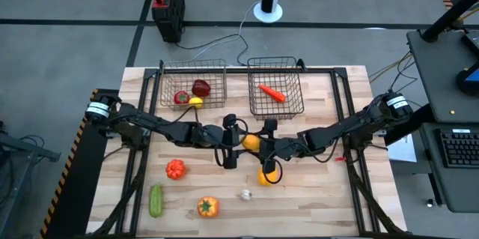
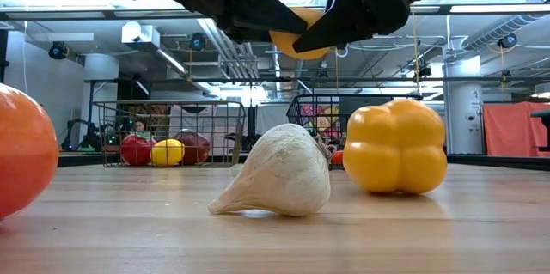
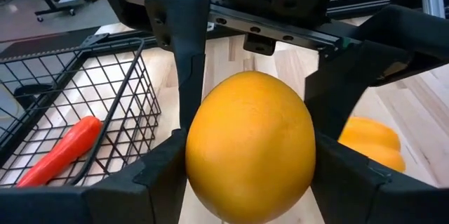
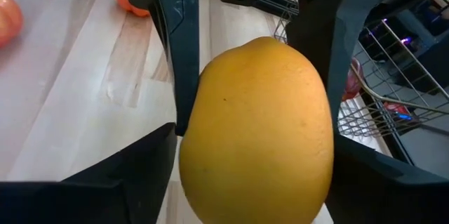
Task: Sort produce into baskets
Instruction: Put the lemon into the gold wire basket
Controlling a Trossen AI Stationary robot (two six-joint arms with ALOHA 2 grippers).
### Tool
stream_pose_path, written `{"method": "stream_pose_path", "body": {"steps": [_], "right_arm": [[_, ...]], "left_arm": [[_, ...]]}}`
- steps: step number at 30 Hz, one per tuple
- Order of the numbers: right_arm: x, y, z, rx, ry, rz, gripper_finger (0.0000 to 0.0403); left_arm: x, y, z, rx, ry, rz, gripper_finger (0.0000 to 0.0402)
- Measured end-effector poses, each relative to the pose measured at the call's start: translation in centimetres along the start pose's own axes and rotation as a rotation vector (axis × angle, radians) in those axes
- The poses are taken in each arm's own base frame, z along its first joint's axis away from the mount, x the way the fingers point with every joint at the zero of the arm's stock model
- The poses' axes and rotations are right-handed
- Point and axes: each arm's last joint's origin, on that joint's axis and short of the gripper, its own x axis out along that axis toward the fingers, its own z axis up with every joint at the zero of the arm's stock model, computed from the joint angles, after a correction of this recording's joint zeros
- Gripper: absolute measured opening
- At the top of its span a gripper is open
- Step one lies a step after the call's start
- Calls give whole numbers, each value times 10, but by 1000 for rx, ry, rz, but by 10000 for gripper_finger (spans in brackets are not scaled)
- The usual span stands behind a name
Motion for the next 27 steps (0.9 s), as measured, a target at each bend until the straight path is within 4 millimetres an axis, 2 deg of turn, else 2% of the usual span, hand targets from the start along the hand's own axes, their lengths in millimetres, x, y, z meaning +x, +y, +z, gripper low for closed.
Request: {"method": "stream_pose_path", "body": {"steps": [7, 19, 27], "right_arm": [[-2, -2, 3, 23, -12, 1, 330], [-10, -9, 19, 68, 60, 6, 333], [-12, -13, 29, 96, 69, -9, 333]], "left_arm": [[-2, 3, 2, 0, 6, 26, 227], [-5, 15, 6, 2, -1, 0, 227], [-11, 19, 18, 12, 4, 3, 226]]}}
